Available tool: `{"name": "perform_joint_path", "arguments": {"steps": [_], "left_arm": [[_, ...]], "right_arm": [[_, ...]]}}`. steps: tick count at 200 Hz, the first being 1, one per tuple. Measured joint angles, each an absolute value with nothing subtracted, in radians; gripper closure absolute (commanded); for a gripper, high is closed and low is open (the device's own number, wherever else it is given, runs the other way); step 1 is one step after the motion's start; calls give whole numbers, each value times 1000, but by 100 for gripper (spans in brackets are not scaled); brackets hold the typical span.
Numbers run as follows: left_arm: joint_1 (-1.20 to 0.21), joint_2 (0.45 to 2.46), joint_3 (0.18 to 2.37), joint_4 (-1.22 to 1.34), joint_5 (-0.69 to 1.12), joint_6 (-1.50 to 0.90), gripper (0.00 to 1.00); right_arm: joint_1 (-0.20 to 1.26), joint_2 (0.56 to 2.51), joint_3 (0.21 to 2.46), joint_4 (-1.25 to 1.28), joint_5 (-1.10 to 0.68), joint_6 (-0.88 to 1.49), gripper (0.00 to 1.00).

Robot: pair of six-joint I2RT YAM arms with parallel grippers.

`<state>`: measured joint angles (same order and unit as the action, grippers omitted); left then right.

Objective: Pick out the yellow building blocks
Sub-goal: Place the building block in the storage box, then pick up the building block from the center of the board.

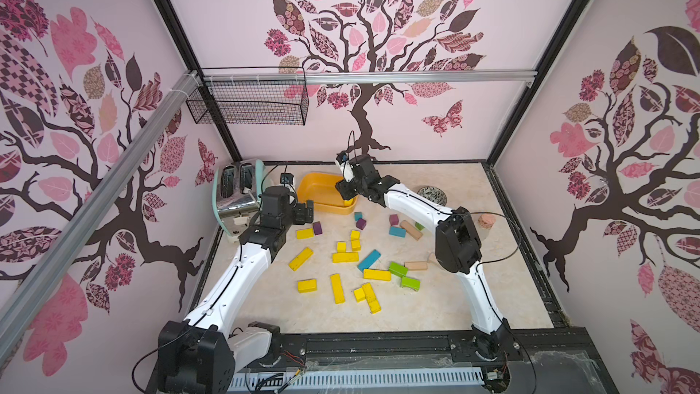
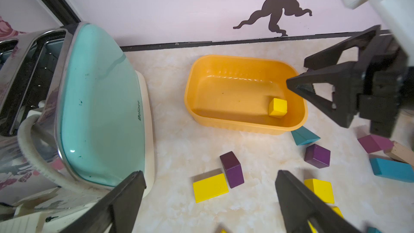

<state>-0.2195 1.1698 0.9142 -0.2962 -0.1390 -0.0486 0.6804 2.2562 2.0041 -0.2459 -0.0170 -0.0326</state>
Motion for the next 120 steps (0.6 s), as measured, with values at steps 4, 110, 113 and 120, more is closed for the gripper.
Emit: {"name": "perform_joint_path", "arguments": {"steps": [4, 110, 113, 120], "left_arm": [[-223, 1167, 914, -303, -144, -49, 3], [-310, 962, 922, -541, 0, -178, 3], [-314, 959, 921, -546, 5, -182, 3], [-323, 953, 921, -561, 15, -192, 3]], "right_arm": [[680, 2248, 1995, -244, -20, -31, 41], [682, 1949, 1653, -150, -76, 50, 41], [682, 1942, 1646, -150, -78, 52, 41], [682, 1926, 1629, -145, -83, 57, 40]]}}
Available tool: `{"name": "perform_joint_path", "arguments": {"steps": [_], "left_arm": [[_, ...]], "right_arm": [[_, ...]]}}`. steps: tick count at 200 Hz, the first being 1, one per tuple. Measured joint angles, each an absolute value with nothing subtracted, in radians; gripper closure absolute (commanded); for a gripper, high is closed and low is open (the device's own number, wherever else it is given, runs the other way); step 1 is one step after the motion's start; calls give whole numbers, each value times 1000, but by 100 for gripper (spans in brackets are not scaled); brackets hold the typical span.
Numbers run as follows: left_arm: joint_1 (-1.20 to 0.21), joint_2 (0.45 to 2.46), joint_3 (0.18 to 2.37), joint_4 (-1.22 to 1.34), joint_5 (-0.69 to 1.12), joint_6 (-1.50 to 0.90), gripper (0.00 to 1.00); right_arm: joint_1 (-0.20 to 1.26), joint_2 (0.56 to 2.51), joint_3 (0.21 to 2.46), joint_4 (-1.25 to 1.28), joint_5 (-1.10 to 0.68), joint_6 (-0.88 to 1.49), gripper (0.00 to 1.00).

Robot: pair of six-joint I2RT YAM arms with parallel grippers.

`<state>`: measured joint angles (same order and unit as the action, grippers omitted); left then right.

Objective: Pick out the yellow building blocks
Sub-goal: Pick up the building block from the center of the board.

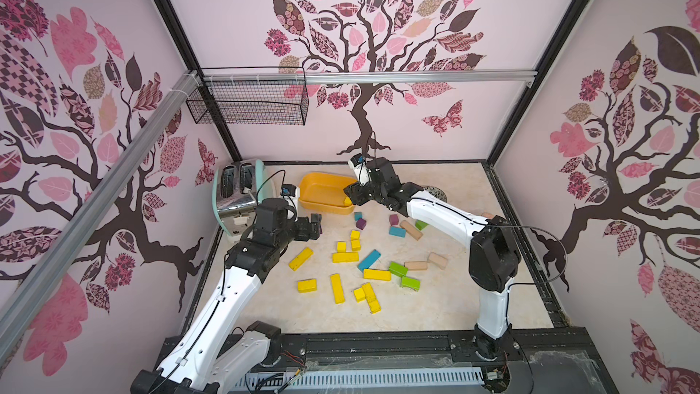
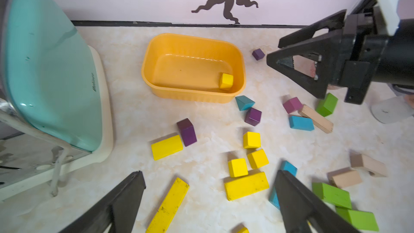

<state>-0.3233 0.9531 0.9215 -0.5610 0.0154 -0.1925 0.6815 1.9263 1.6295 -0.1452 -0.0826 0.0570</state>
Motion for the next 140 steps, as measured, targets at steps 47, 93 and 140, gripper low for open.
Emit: {"name": "perform_joint_path", "arguments": {"steps": [47, 93, 140], "left_arm": [[-344, 993, 963, -712, 50, -267, 3], [-354, 955, 970, -773, 119, -352, 3], [-354, 918, 949, -809, 176, -409, 3]], "right_arm": [[682, 1816, 1520, -131, -73, 78, 40], [682, 1735, 1472, -123, -75, 109, 40], [687, 1675, 1402, -112, -80, 142, 41]]}}
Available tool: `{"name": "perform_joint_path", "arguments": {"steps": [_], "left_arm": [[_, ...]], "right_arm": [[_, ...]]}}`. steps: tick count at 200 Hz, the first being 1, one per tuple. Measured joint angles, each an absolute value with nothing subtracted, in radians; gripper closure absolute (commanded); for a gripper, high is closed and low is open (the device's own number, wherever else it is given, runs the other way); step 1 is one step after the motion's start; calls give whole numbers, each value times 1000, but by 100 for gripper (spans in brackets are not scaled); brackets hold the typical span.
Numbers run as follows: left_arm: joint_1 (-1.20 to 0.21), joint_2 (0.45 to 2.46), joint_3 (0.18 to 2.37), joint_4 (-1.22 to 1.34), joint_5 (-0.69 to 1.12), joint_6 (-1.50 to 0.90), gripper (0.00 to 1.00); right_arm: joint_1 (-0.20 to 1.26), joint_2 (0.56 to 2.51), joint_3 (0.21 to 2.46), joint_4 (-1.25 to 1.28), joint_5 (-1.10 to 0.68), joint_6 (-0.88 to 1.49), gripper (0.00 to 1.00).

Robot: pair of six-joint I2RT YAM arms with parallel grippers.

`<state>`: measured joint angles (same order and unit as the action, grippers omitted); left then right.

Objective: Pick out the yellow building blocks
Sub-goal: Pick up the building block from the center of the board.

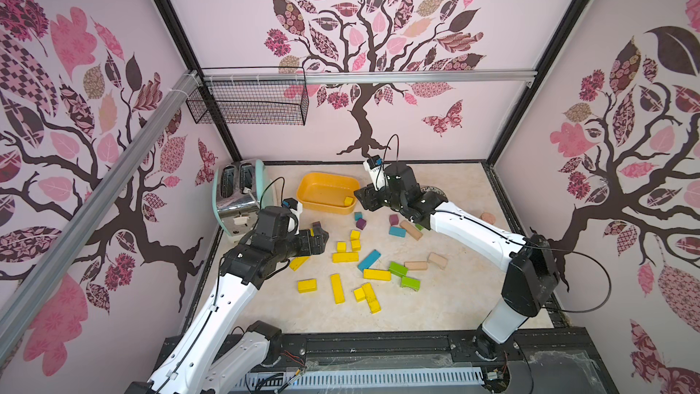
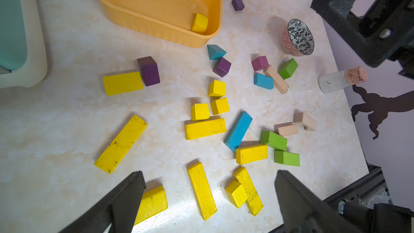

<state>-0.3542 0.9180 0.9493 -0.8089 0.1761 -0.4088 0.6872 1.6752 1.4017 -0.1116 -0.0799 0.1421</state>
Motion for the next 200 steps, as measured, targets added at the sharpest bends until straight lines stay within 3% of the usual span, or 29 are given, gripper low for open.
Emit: {"name": "perform_joint_path", "arguments": {"steps": [114, 147, 200], "left_arm": [[-359, 915, 829, -807, 249, -500, 7], [-359, 894, 725, -712, 251, -560, 12], [-359, 906, 668, -605, 236, -591, 12]], "right_arm": [[719, 1557, 1267, -146, -90, 143, 37], [733, 1488, 1123, -139, -112, 151, 37], [738, 1293, 885, -127, -140, 188, 36]]}}
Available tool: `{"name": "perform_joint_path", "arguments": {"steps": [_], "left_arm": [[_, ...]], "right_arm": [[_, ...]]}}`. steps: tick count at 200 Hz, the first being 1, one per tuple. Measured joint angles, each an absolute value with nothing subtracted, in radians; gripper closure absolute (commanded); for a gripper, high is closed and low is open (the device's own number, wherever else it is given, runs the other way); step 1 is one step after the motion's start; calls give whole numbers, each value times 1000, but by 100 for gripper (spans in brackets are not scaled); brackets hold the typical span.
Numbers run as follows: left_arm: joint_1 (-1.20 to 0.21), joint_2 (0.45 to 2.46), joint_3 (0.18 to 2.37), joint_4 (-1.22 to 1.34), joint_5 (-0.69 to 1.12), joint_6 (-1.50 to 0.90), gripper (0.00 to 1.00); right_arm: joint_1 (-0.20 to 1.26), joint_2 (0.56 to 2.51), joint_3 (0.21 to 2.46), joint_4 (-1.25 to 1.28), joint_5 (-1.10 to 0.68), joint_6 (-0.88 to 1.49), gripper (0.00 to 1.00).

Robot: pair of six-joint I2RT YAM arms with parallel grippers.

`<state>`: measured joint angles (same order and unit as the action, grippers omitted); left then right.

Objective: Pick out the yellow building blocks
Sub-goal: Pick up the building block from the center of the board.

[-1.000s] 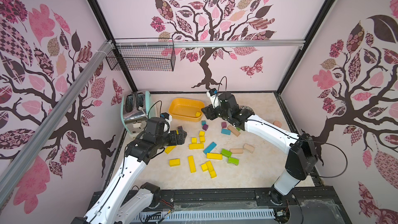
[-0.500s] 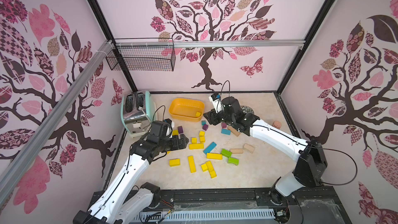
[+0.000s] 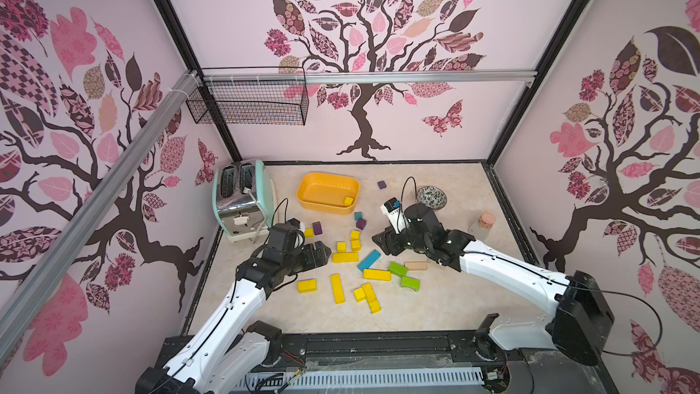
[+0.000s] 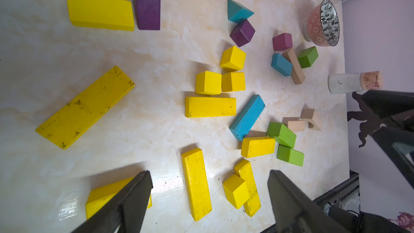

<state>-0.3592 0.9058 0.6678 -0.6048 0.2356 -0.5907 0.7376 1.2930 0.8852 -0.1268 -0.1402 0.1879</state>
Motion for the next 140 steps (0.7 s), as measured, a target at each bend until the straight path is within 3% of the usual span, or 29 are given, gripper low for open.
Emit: {"name": "perform_joint_path", "arguments": {"steps": [36, 79, 106, 140], "left_arm": [[-358, 934, 670, -578, 229, -551, 14], [-356, 1043, 694, -590, 245, -478, 24], [-355, 1108, 703, -593, 279, -443, 38], [-361, 1208, 736, -575, 299, -440, 38]], "right_arm": [[738, 1250, 845, -126, -152, 201, 37], [738, 1240, 810, -115, -169, 207, 37], [738, 1245, 782, -104, -192, 210, 38], [738, 1295, 778, -45, -222, 235, 38]]}}
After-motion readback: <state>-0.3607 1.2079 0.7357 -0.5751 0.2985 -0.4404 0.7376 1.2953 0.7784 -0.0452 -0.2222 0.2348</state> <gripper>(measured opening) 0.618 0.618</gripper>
